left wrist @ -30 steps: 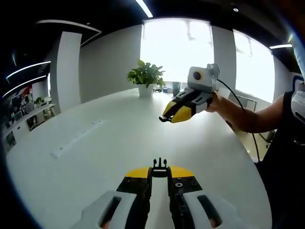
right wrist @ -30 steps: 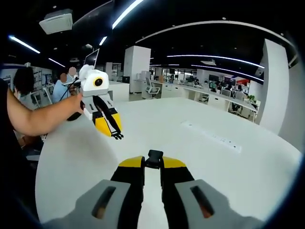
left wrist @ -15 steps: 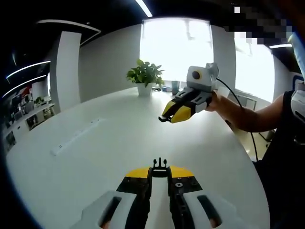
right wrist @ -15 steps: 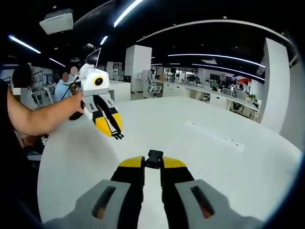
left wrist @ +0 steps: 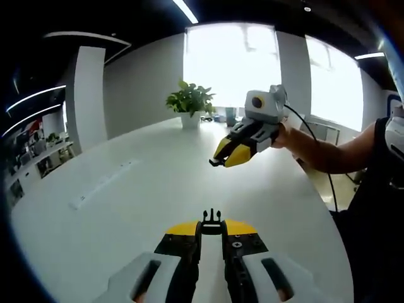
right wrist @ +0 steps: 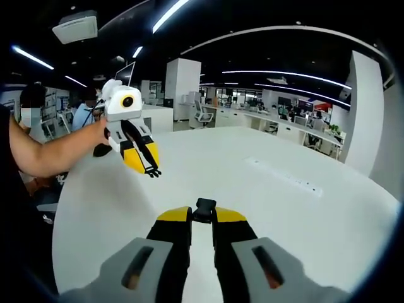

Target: Snap the two parts of the plastic buckle together until the buckle closes and remains connected.

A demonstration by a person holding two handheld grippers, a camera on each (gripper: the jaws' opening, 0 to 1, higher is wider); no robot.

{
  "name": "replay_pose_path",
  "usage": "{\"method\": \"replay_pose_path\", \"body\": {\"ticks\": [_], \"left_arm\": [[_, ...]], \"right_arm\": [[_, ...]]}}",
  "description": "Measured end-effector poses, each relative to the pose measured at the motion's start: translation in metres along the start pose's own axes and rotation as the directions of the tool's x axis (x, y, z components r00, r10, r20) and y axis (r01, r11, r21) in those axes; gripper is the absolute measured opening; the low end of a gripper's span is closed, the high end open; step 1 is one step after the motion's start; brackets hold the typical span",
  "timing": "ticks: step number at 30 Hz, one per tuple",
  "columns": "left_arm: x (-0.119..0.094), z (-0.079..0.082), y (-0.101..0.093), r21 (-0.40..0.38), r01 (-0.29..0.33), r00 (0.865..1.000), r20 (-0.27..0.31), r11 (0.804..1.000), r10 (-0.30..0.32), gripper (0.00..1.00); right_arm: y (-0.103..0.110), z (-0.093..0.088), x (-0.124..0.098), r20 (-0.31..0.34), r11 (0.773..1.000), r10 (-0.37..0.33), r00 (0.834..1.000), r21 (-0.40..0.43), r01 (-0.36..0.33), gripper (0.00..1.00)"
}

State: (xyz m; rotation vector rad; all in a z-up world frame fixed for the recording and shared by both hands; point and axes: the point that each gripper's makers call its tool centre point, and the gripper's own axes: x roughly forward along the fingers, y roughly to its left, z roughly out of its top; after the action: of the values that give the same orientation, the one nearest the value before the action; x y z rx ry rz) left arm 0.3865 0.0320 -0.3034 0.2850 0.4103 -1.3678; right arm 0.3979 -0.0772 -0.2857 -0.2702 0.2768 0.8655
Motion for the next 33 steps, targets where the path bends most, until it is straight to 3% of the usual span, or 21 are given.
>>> {"method": "replay_pose_path", "body": {"ticks": [23, 33], "left_arm": [[-0.002, 0.002, -0.019, 0.014, 0.006, 1.000, -0.010, 1.000, -0.006, 0.11], [0.000, -0.009, -0.023, 0.008, 0.015, 1.000, -0.026, 1.000, -0.015, 0.11]], "right_arm": [[0.010, -0.004, -0.014, 0.001, 1.000, -0.007, 1.000, -0.005, 0.007, 0.11], [0.014, -0.011, -0.016, -0.005, 1.000, 0.005, 1.000, 0.002, -0.005, 0.11]]}}
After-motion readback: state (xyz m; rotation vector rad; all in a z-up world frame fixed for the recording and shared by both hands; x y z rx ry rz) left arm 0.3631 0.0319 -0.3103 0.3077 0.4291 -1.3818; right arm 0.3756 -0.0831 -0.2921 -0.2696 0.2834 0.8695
